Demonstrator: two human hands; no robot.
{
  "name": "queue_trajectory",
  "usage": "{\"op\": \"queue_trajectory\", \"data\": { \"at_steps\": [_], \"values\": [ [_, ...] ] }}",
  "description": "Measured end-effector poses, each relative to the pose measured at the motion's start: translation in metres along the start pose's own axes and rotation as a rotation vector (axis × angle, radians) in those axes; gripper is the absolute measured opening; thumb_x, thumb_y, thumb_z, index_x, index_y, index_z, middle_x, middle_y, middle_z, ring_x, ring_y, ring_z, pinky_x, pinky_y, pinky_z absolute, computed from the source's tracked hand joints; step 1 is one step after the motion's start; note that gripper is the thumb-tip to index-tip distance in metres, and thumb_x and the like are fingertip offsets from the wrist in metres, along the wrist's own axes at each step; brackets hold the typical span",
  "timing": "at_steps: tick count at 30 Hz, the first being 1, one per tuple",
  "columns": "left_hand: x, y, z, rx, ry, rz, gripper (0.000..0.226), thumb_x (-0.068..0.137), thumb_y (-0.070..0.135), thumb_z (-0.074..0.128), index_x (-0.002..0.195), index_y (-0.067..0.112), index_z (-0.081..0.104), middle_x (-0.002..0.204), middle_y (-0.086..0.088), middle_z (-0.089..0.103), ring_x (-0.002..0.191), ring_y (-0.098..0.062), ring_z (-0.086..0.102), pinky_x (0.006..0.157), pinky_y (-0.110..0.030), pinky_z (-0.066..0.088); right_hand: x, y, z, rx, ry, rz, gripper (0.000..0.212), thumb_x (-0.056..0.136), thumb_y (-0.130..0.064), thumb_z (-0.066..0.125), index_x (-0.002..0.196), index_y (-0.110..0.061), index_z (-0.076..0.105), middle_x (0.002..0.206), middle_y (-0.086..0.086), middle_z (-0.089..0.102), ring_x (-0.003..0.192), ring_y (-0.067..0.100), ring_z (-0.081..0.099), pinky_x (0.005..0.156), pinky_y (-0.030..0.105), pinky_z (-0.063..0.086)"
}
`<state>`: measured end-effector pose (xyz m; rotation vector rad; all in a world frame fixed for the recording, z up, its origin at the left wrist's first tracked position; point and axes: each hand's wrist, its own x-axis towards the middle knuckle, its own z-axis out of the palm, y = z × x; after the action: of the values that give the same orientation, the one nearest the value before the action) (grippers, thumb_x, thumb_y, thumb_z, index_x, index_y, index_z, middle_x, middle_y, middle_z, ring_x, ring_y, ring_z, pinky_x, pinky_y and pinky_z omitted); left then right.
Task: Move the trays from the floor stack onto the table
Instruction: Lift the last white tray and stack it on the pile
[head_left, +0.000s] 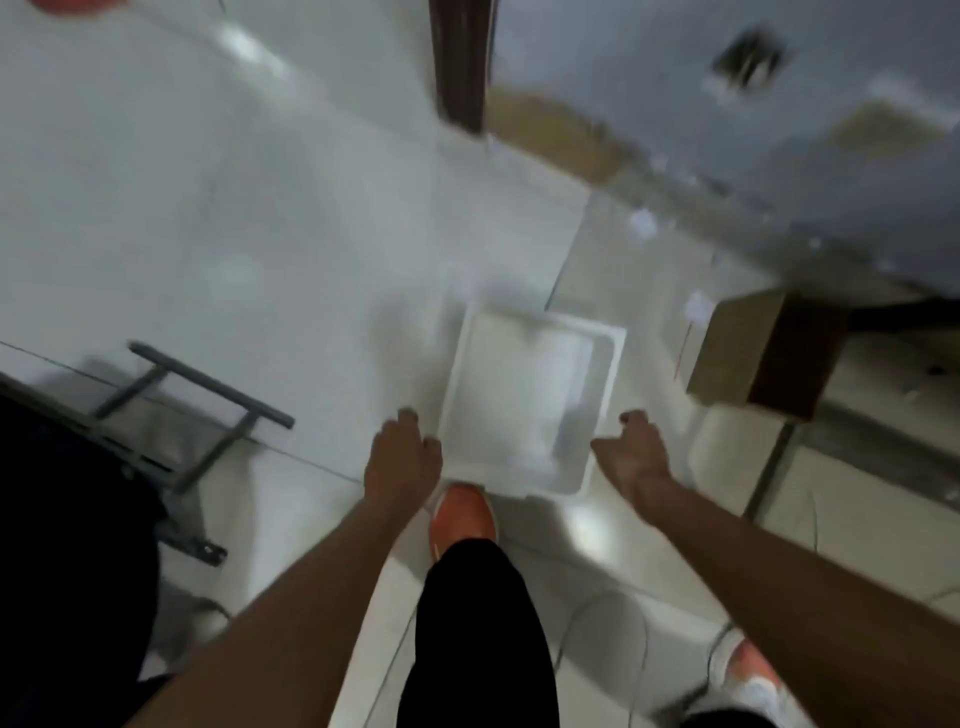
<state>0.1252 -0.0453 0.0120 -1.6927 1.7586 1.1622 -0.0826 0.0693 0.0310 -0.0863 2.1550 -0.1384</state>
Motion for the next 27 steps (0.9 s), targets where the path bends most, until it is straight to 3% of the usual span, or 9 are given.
{"op": "queue_trajectory", "data": {
  "at_steps": [2,4,6,9,13,18,21,23,27],
  "values": [
    [0.037,-0.016,0.038,-0.039,-0.017,-0.045,0.054,0.092,0.018,0.049,0.141,0.002,0.034,0.13,-0.026,0.049,0.123,-0.039,0.047,0.103,-0.043,0.038,0.039,0.023,0.029,0.042,0.046,0.105,0.07,0.085,-0.011,0.057,0.147,-0.003,0.026,0.141,0.02,0.044,0.127,0.037,0.047,0.101,0.035,0.042],
    [0.066,-0.031,0.07,-0.056,-0.069,-0.052,0.059,0.094,0.02,0.047,0.146,0.006,0.026,0.138,-0.023,0.044,0.129,-0.036,0.042,0.106,-0.042,0.037,0.07,0.041,0.054,0.123,0.013,0.202,0.069,0.087,-0.009,0.056,0.148,-0.007,0.023,0.13,0.011,0.047,0.125,0.032,0.048,0.092,0.032,0.039],
    [0.082,-0.043,0.095,-0.088,-0.132,-0.033,0.054,0.094,0.019,0.047,0.144,0.008,0.031,0.138,-0.018,0.047,0.127,-0.034,0.045,0.101,-0.036,0.038,0.091,0.05,0.072,0.222,-0.085,0.261,0.052,0.088,-0.006,0.058,0.136,-0.008,0.039,0.106,0.005,0.047,0.101,0.025,0.057,0.08,0.025,0.038],
    [0.084,-0.057,0.11,-0.172,-0.06,-0.03,0.037,0.092,0.008,0.048,0.129,0.008,0.046,0.122,-0.019,0.054,0.109,-0.033,0.054,0.086,-0.033,0.041,0.105,0.065,0.091,0.305,-0.052,0.272,0.02,0.084,-0.002,0.062,0.1,-0.007,0.05,0.08,0.004,0.048,0.065,0.015,0.046,0.059,0.024,0.037],
    [0.053,-0.067,0.084,-0.222,0.022,-0.026,0.021,0.087,0.002,0.053,0.105,0.012,0.052,0.102,-0.011,0.057,0.083,-0.02,0.056,0.073,-0.028,0.041,0.071,0.062,0.077,0.183,0.144,0.195,0.018,0.084,-0.006,0.061,0.099,-0.005,0.051,0.09,0.011,0.054,0.082,0.026,0.052,0.064,0.029,0.04],
    [0.0,-0.041,0.006,-0.328,0.11,0.043,0.019,0.086,-0.004,0.05,0.091,0.014,0.047,0.089,-0.008,0.058,0.076,-0.014,0.055,0.059,-0.016,0.038,0.005,0.01,0.016,0.011,0.076,-0.031,0.024,0.092,-0.014,0.056,0.076,-0.012,0.038,0.072,0.001,0.045,0.061,0.014,0.044,0.049,0.024,0.031],
    [-0.04,-0.004,-0.058,-0.358,0.202,0.038,0.011,0.092,0.003,0.048,0.09,0.013,0.044,0.087,-0.009,0.053,0.076,-0.022,0.053,0.058,-0.026,0.038,-0.051,-0.033,-0.036,0.005,0.049,-0.129,0.016,0.095,-0.017,0.052,0.088,-0.008,0.041,0.076,0.002,0.049,0.064,0.013,0.049,0.052,0.026,0.039],
    [-0.076,0.02,-0.1,-0.406,0.257,0.049,0.009,0.092,0.006,0.049,0.089,0.014,0.046,0.087,-0.009,0.052,0.077,-0.023,0.053,0.06,-0.031,0.04,-0.097,-0.055,-0.069,-0.018,0.053,-0.17,0.016,0.097,-0.02,0.049,0.1,-0.007,0.041,0.084,0.006,0.055,0.075,0.023,0.058,0.067,0.034,0.049],
    [-0.155,0.073,-0.192,-0.626,0.326,0.107,0.024,0.082,0.006,0.064,0.073,0.021,0.048,0.074,-0.014,0.056,0.071,-0.03,0.055,0.063,-0.033,0.041,-0.193,-0.09,-0.147,-0.122,0.067,-0.287,0.053,0.097,-0.033,0.045,0.139,-0.009,0.023,0.114,0.008,0.057,0.092,0.024,0.061,0.082,0.029,0.047]
  ]
}}
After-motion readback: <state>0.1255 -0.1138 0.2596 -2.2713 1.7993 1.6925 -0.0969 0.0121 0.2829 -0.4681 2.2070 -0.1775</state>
